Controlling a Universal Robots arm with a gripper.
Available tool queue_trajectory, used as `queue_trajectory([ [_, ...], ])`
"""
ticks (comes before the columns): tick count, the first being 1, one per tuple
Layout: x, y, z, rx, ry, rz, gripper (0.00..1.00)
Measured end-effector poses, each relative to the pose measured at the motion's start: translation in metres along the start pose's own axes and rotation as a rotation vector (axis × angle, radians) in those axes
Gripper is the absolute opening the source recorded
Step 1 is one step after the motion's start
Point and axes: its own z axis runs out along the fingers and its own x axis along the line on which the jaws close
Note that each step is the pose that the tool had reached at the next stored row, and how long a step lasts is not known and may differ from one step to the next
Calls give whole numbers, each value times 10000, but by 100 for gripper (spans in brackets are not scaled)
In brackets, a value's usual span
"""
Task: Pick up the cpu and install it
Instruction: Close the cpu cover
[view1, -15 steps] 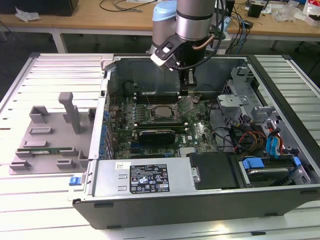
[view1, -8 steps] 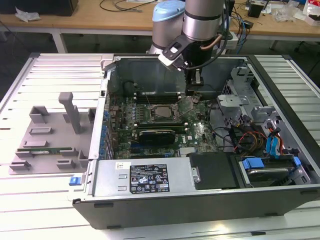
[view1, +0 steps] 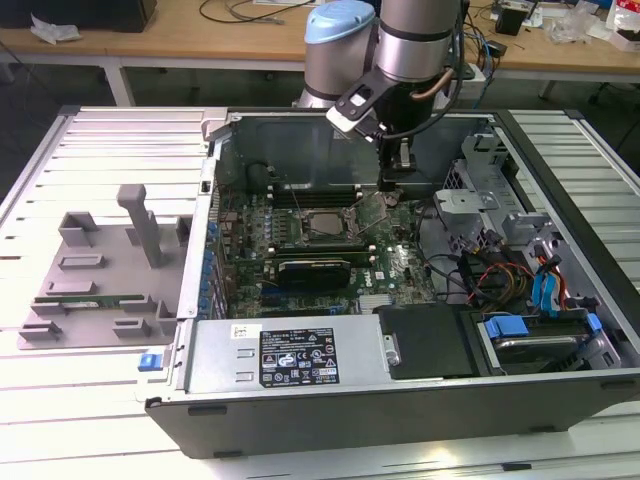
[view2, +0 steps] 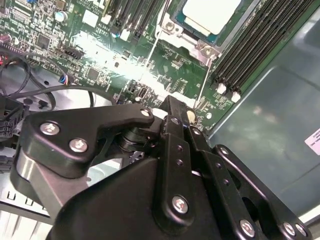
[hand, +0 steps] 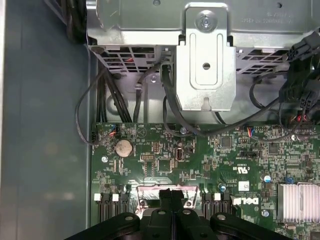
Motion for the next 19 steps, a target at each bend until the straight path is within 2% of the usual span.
queue_trajectory([
  [3, -1, 110, 6, 1, 0, 0, 11],
  [5, -2, 241, 21, 3, -1, 0, 11],
  [6, -3, 264, 35, 2, -1, 0, 11],
  [9, -2, 266, 38, 3, -1, 0, 11],
  [13, -2, 264, 90, 2, 0, 0, 11],
  [16, -2, 262, 153, 3, -1, 0, 11],
  [19, -2, 257, 268, 3, 0, 0, 11],
])
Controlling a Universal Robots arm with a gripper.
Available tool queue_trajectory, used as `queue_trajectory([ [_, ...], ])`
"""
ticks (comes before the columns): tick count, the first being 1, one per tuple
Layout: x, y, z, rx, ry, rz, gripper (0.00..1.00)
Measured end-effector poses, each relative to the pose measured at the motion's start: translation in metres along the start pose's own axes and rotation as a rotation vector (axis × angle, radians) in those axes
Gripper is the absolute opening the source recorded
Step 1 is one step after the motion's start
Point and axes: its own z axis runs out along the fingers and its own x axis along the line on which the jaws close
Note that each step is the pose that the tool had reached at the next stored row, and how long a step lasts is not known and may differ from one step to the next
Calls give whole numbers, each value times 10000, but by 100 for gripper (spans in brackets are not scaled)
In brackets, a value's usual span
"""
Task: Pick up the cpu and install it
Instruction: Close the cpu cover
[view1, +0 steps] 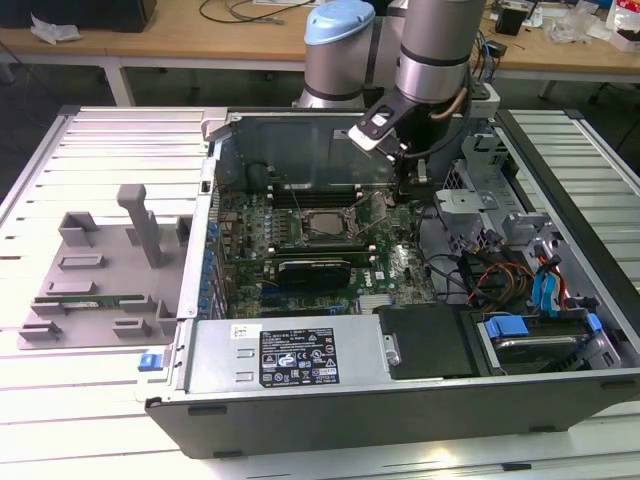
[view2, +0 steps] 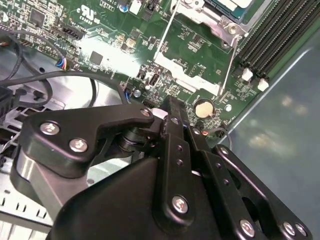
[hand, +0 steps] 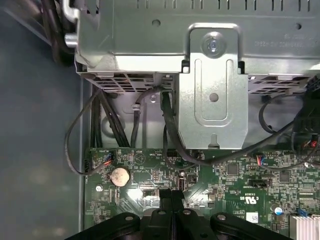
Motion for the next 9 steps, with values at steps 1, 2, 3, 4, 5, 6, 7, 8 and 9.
queue_trajectory([
  [1, 0, -2, 33, 1, -1, 0, 11],
  [2, 0, -6, 59, 3, -1, 2, 11],
  [3, 0, -15, 83, 3, -2, 1, 11],
  [4, 2, -26, 104, 3, 0, 1, 11],
  [5, 3, -32, 112, 3, -3, -1, 11],
  [6, 3, -32, 112, 3, -3, 0, 11],
  [7, 3, -32, 112, 4, -3, -1, 11],
  [8, 3, -33, 113, 3, -1, 0, 11],
  [9, 3, -40, 113, 3, -1, 2, 11],
])
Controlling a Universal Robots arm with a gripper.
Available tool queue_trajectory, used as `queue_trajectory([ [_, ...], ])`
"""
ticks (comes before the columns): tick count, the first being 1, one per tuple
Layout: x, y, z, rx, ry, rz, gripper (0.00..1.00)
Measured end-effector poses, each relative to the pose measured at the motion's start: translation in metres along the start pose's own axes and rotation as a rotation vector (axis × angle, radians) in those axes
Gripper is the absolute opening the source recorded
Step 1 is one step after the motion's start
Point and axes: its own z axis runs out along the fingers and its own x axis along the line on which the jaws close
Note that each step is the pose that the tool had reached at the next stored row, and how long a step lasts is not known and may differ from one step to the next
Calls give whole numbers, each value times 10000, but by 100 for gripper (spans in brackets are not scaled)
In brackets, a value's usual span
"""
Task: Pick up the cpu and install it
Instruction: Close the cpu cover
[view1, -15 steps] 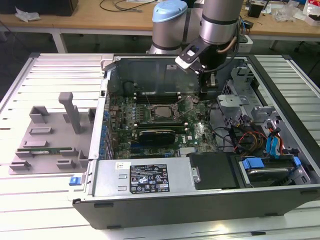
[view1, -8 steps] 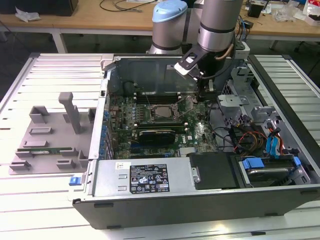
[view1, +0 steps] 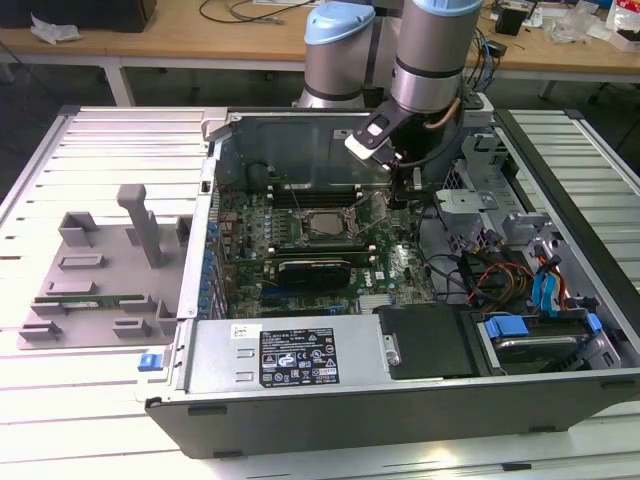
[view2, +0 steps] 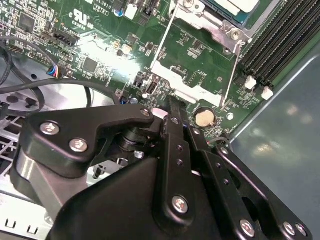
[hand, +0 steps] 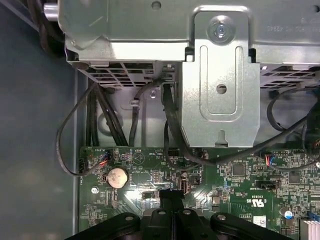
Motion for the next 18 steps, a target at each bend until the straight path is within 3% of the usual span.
queue_trajectory([
  [4, 3, -112, -4, -2, 20, 0, 11],
  [8, 3, -184, -7, -14, 30, -1, 11],
  [10, 6, -274, -11, -33, 35, 0, 11],
  [16, 16, -623, -24, -138, 59, 3, 11],
  [18, 16, -681, -27, -156, 63, 5, 11],
])
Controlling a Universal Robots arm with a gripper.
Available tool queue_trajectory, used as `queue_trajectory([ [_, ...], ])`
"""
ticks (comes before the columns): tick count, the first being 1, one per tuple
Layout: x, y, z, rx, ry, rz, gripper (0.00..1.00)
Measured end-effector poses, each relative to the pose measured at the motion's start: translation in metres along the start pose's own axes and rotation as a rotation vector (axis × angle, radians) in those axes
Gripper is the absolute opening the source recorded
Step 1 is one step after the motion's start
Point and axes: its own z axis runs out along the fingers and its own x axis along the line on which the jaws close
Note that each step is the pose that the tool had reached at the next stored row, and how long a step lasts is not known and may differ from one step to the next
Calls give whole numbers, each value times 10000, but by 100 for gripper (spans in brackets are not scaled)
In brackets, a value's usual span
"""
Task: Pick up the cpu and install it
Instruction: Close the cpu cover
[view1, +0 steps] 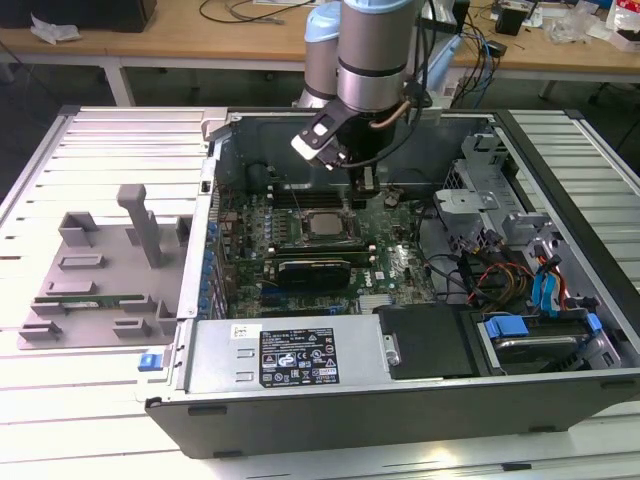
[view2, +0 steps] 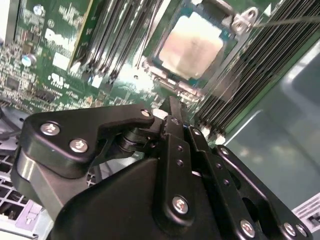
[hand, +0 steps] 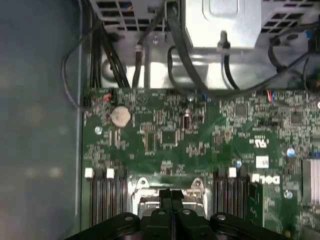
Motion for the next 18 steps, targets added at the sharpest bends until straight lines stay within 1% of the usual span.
queue_trajectory([
  [2, 1, -98, -5, -36, 15, 1, 11],
  [3, 1, -122, -6, -46, 20, 0, 11],
  [4, 1, -166, -9, -62, 28, 0, 11],
  [5, 2, -226, -12, -83, 32, 0, 11],
  [7, 1, -241, -5, -83, 30, 10, 11],
  [10, 2, -252, 32, -83, 11, 54, 11],
  [12, 2, -280, 42, -83, 6, 73, 11],
  [13, 2, -317, 46, -83, 6, 88, 11],
  [14, 3, -329, 47, -83, 6, 96, 11],
  [16, 0, -332, 53, -83, -16, 105, 11],
  [18, 0, -332, 53, -84, -21, 66, 11],
])
